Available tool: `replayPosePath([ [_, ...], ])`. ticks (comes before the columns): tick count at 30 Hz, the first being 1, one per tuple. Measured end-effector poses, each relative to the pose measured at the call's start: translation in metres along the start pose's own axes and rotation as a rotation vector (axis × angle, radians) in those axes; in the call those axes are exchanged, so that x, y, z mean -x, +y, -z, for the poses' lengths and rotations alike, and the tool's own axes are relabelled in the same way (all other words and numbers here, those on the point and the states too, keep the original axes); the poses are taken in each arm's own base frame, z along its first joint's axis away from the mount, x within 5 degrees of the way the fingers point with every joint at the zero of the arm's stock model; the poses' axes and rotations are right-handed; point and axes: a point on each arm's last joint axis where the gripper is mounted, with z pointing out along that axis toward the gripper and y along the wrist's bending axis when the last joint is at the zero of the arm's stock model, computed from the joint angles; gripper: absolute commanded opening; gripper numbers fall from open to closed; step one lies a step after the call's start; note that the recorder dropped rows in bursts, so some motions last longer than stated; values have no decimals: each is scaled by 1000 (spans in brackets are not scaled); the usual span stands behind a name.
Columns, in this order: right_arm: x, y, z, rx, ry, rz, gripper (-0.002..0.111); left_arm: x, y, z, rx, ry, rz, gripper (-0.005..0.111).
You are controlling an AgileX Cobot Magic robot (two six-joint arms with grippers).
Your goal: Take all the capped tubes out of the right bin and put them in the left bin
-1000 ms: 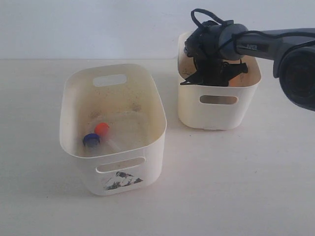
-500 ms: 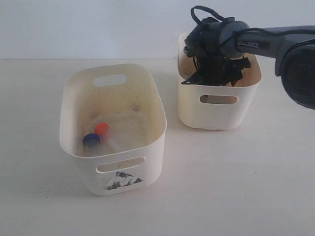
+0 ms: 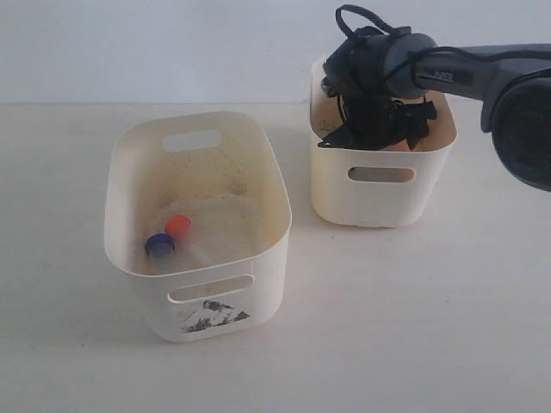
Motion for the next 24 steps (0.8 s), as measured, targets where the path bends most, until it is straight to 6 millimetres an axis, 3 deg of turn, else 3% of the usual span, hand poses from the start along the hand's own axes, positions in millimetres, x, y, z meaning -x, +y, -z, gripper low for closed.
replayPosePath([
  [4,-1,2,-1,22,7,4,86,0,0,0,0,0,0,4],
  [10,-1,4,-2,56,17,20,59,0,0,0,0,0,0,4],
  [12,-2,6,-2,72,25,23,56,0,0,0,0,0,0,4],
  [18,-2,6,-3,93,31,14,58,0,0,0,0,0,0,4],
  [24,1,1,4,79,1,25,75,0,0,0,0,0,0,4],
])
